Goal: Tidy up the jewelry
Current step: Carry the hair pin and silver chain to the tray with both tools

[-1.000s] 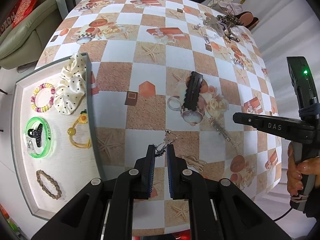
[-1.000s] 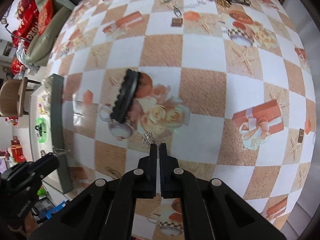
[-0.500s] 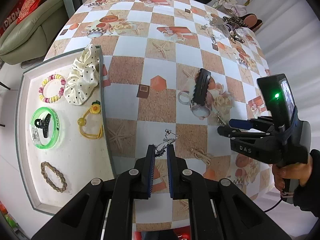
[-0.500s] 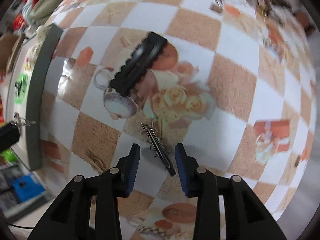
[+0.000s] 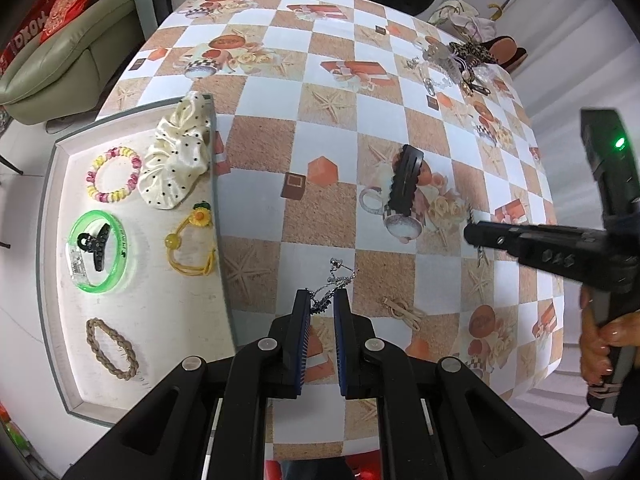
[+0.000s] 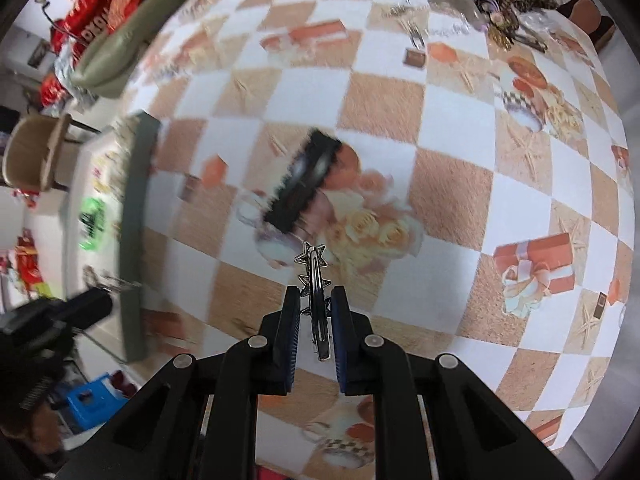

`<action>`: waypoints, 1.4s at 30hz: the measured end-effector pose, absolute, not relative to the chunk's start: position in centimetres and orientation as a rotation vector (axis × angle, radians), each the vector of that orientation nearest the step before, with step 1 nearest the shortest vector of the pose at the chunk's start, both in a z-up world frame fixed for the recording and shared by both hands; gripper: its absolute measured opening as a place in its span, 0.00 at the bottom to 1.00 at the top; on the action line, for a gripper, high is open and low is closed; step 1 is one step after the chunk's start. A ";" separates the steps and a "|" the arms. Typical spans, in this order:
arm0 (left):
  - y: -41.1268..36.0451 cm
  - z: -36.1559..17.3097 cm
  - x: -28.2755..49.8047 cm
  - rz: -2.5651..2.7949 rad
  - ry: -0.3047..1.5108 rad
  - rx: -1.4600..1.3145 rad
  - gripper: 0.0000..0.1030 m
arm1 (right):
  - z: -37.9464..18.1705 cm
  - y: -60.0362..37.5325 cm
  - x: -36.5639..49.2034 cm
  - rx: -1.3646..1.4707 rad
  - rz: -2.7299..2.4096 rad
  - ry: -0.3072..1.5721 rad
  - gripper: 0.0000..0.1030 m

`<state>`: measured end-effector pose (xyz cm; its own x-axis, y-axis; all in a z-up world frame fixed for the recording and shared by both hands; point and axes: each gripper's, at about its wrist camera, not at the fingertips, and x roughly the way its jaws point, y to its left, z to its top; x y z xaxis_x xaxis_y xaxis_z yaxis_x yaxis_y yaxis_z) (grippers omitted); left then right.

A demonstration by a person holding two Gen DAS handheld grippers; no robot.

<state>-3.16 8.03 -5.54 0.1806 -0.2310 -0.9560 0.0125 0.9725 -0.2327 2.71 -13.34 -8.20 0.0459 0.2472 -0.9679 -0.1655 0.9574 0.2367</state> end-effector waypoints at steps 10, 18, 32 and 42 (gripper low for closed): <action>12.8 -4.6 -4.2 -0.079 1.340 -0.259 0.16 | -3.9 -6.2 4.6 0.069 0.495 1.425 0.16; 18.7 -5.6 -5.9 0.053 1.331 -0.338 0.16 | -3.3 1.9 5.8 0.013 0.637 1.418 0.16; 24.2 -9.7 -7.0 0.145 1.362 -0.415 0.16 | -6.2 13.6 8.0 -0.086 0.769 1.468 0.16; 23.3 -12.2 -5.2 0.142 1.393 -0.345 0.16 | -10.4 18.0 10.5 -0.091 0.754 1.526 0.16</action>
